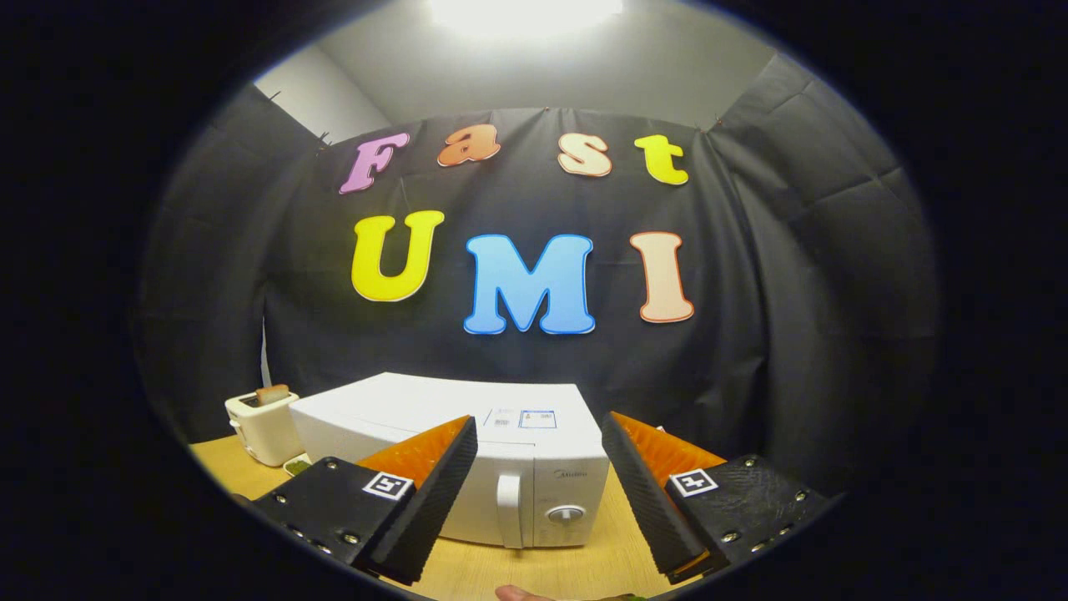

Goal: Open the microwave, put the food inside, and close the microwave door.

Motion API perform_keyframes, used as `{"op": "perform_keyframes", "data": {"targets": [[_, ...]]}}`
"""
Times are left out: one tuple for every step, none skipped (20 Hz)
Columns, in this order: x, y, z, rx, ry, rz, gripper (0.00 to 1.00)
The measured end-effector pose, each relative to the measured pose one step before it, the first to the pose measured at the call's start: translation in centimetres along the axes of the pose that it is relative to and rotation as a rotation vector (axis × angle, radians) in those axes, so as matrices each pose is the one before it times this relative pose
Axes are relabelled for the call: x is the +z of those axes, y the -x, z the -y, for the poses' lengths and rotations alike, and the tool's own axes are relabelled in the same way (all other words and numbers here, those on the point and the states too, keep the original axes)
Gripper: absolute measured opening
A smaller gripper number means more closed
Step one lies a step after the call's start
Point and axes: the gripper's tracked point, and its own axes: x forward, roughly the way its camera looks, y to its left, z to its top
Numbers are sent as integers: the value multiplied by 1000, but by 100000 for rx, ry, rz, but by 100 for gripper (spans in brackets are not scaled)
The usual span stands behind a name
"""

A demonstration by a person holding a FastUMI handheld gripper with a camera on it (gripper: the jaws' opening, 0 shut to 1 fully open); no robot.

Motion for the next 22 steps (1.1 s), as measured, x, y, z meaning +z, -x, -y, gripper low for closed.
{"op": "perform_keyframes", "data": {"targets": [[-1749, -627, -436, 200, 906, -1209, 96], [-1822, -519, -335, 339, 308, -2110, 96], [-1776, -699, -151, -101, -373, -2360, 96], [-1375, -780, -86, -835, -702, -1935, 96], [-1272, -794, 14, -884, -991, -1973, 96], [-1097, -730, -133, -619, -1043, -1646, 96], [-1291, -569, -384, -315, 343, -1612, 96], [-1152, -639, -215, -620, 2344, -1390, 95], [-347, -562, -286, 37, 1348, 296, 93], [-432, -779, -392, 141, 624, 203, 88], [-829, -806, -367, 353, -334, -1394, 84], [-932, -282, -87, -853, 319, -2197, 72], [-690, 43, -639, 1609, -1133, -32, 63], [-657, -408, -111, 547, -712, -383, 45], [-99, 859, 97, -1154, 563, -1293, 37], [-297, -531, -111, -179, -1077, 376, 32], [160, -62, 128, -483, -1676, -458, 29], [-123, -10, -137, -295, -598, -150, 21], [-34, 284, -221, 199, 1538, -743, 14], [-31, -68, 86, 391, -1188, -1451, 9], [62, -42, -19, 139, -1992, -1080, 9], [-38, 215, -13, -787, 170, -1029, 9]]}}
